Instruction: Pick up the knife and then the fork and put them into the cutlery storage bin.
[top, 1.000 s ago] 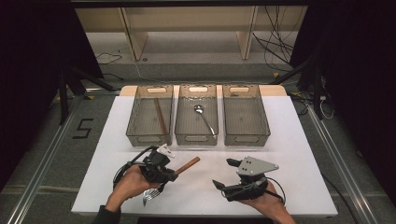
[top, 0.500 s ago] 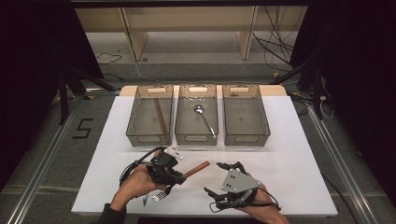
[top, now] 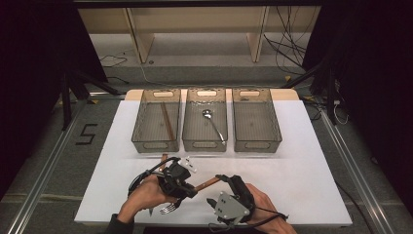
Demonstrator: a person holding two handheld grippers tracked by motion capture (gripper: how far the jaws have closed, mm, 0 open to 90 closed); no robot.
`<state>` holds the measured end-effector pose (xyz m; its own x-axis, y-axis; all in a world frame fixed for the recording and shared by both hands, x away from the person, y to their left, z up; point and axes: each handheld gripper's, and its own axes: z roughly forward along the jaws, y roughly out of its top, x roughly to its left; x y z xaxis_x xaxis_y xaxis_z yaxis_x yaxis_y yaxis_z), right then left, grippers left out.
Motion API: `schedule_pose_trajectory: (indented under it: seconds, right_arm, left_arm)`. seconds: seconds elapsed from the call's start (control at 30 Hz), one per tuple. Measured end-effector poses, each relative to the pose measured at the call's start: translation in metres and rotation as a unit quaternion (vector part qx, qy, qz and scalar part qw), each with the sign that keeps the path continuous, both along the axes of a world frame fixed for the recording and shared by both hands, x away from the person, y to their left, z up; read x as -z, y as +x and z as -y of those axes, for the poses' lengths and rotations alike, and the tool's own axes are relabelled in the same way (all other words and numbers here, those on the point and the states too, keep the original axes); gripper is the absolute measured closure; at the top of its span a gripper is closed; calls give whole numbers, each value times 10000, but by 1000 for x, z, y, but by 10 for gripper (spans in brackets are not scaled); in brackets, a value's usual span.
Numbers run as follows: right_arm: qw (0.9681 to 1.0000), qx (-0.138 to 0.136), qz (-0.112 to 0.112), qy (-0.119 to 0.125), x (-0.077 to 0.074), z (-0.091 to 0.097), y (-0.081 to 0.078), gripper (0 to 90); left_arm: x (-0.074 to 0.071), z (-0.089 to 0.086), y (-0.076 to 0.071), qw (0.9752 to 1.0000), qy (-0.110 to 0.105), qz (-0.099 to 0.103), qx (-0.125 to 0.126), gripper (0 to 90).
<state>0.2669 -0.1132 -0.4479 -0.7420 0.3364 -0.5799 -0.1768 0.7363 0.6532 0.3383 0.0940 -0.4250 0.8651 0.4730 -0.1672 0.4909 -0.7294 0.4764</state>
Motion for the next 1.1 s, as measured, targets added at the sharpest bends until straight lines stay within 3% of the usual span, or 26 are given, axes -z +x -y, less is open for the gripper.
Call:
schedule_pose_trajectory:
  seconds: [0.17,0.2,0.37,0.43,0.47,0.53,0.57,0.7,1.1]
  right_arm:
    - [9979,-101,453,-459,9,-9,-4,337]
    - [9977,-98,492,-444,11,-11,-5,348]
    - [9931,-169,858,-784,16,-17,-7,394]
    - [9901,-252,985,-972,18,-18,-7,421]
    - [9899,-177,1043,-947,20,-20,-8,437]
    - [9861,-212,1231,-1098,22,-21,-8,470]
    - [9860,-183,1218,-1120,24,-22,-9,485]
    - [9793,-223,1474,-1373,28,-26,-9,543]
    - [9653,-421,1896,-1748,35,-30,-11,686]
  left_arm:
    - [-1,2,-2,10000,15,-25,44,778]
    - [-1,2,-2,10000,9,-28,54,779]
    - [-3,3,-3,9999,12,-37,100,778]
    - [-3,3,-4,9999,22,-42,122,778]
    - [-4,3,-4,9999,-1,-42,112,778]
    - [-4,4,-5,9999,3,-47,144,778]
    - [-4,4,-5,9999,-7,-55,142,778]
    - [-5,5,-6,9998,21,-78,199,778]
    - [-6,7,-9,9995,1,-140,299,778]
